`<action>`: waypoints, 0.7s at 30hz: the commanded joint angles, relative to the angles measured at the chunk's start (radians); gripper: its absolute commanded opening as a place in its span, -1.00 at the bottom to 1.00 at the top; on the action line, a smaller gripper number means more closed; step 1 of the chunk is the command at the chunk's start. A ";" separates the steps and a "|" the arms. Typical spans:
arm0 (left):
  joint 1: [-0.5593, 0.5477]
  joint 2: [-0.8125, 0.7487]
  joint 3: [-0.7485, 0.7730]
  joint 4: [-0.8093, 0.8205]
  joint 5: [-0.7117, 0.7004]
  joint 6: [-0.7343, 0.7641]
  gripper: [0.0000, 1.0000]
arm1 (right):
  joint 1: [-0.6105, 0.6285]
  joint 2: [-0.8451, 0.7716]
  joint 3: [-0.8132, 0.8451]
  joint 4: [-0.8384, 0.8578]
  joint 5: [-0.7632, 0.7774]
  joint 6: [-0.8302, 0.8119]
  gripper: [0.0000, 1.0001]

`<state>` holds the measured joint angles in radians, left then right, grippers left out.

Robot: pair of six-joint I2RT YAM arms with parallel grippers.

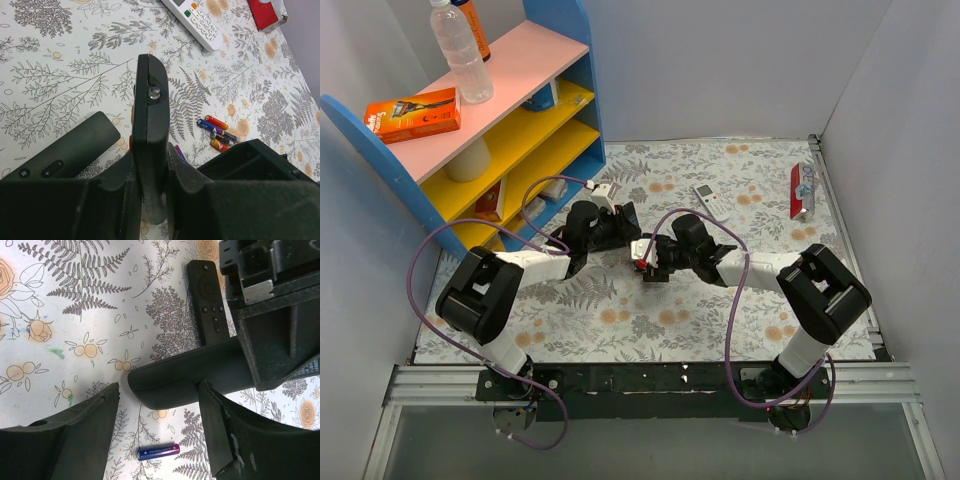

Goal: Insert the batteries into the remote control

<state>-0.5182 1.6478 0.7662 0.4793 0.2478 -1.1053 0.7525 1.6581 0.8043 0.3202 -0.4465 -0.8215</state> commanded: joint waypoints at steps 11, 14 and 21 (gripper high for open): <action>-0.002 0.024 0.004 -0.061 0.016 0.038 -1.00 | -0.004 -0.003 0.004 0.054 0.005 0.007 0.43; -0.002 0.024 0.007 -0.062 0.015 0.039 -1.00 | -0.004 -0.040 -0.019 0.097 0.017 0.010 0.46; -0.002 0.026 0.008 -0.070 0.018 0.039 -1.00 | -0.004 -0.070 -0.025 0.123 0.020 0.008 0.47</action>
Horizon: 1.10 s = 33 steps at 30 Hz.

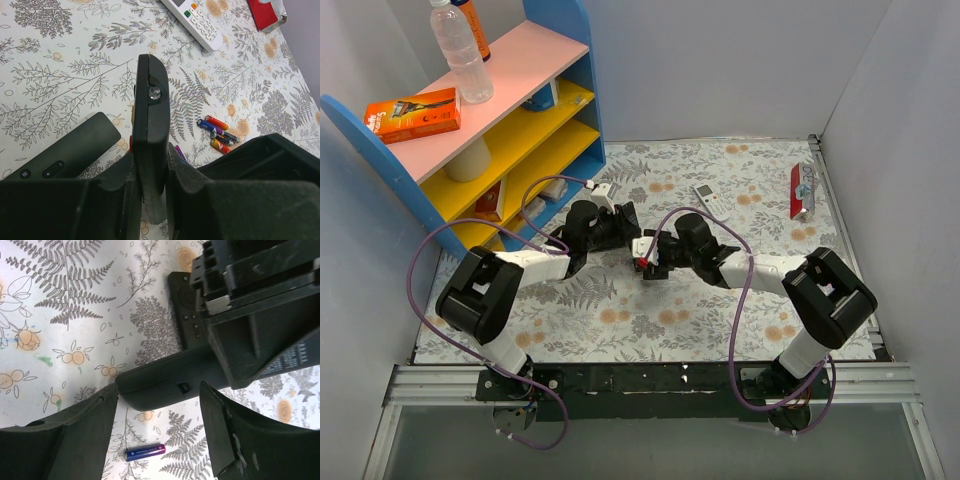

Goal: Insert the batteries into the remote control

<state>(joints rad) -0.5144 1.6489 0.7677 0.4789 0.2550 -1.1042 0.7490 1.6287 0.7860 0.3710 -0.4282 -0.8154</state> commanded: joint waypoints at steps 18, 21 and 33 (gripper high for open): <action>-0.006 0.026 0.012 -0.072 0.013 0.040 -1.00 | -0.004 0.065 0.018 0.040 -0.024 0.009 0.44; -0.006 0.026 0.013 -0.071 0.015 0.040 -1.00 | -0.004 0.077 0.022 0.029 -0.037 0.012 0.41; -0.006 0.035 0.022 -0.069 0.024 0.040 -1.00 | -0.004 0.082 0.059 -0.056 -0.109 -0.001 0.36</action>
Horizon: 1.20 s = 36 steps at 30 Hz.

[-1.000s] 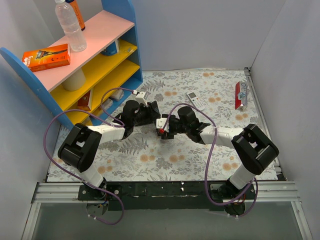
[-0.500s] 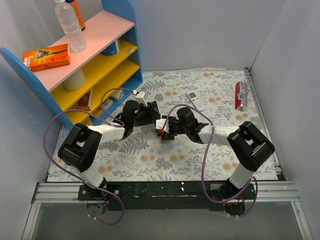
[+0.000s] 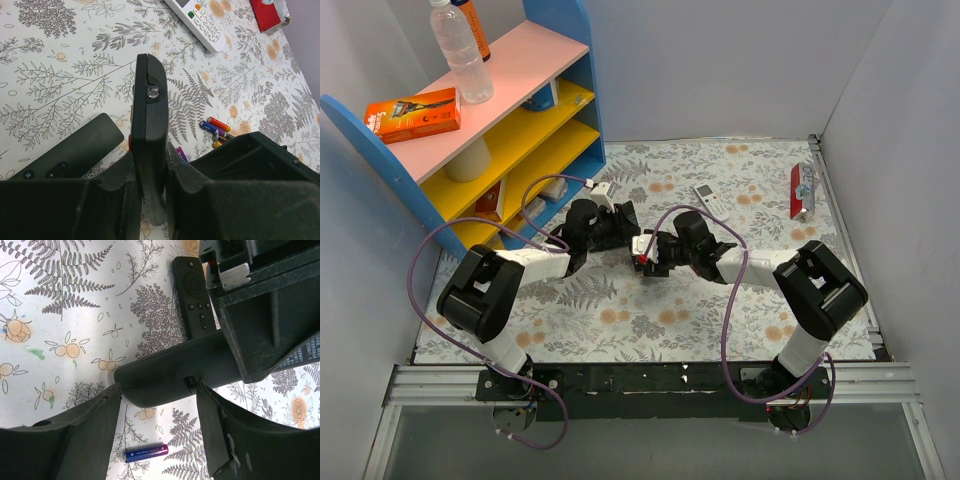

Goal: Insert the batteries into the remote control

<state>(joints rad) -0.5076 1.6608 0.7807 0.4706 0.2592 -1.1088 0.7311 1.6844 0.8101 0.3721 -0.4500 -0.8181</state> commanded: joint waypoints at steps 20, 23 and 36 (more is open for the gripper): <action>-0.012 0.028 0.008 -0.058 0.028 0.037 -1.00 | 0.024 0.034 0.070 -0.119 -0.138 -0.013 0.32; -0.012 0.028 0.006 -0.056 0.028 0.037 -1.00 | 0.027 0.037 0.075 -0.119 -0.141 -0.015 0.32; -0.012 0.024 0.003 -0.056 0.025 0.036 -1.00 | 0.045 0.073 0.095 -0.162 -0.151 -0.024 0.24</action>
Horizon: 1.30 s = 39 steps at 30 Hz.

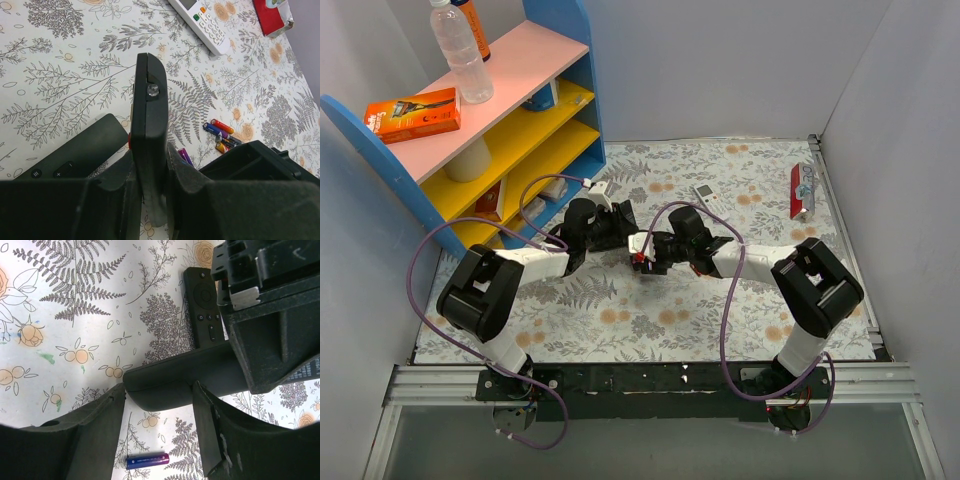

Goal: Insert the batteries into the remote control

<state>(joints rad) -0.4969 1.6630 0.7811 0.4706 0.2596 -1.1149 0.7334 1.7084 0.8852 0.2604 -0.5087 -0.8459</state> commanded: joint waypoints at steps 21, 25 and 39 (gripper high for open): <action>-0.012 -0.014 -0.009 -0.093 -0.123 0.012 -1.00 | 0.043 0.007 -0.069 -0.199 -0.037 0.025 -0.21; -0.003 -0.013 -0.011 -0.101 -0.146 -0.008 -1.00 | 0.043 -0.006 -0.083 -0.197 -0.036 0.031 -0.22; 0.015 -0.015 -0.031 -0.090 -0.168 -0.042 -1.00 | 0.050 -0.059 -0.121 -0.147 -0.040 0.080 -0.23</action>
<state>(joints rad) -0.4919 1.6547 0.7807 0.4282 0.1448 -1.2098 0.7822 1.6806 0.7876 0.1051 -0.5354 -0.8120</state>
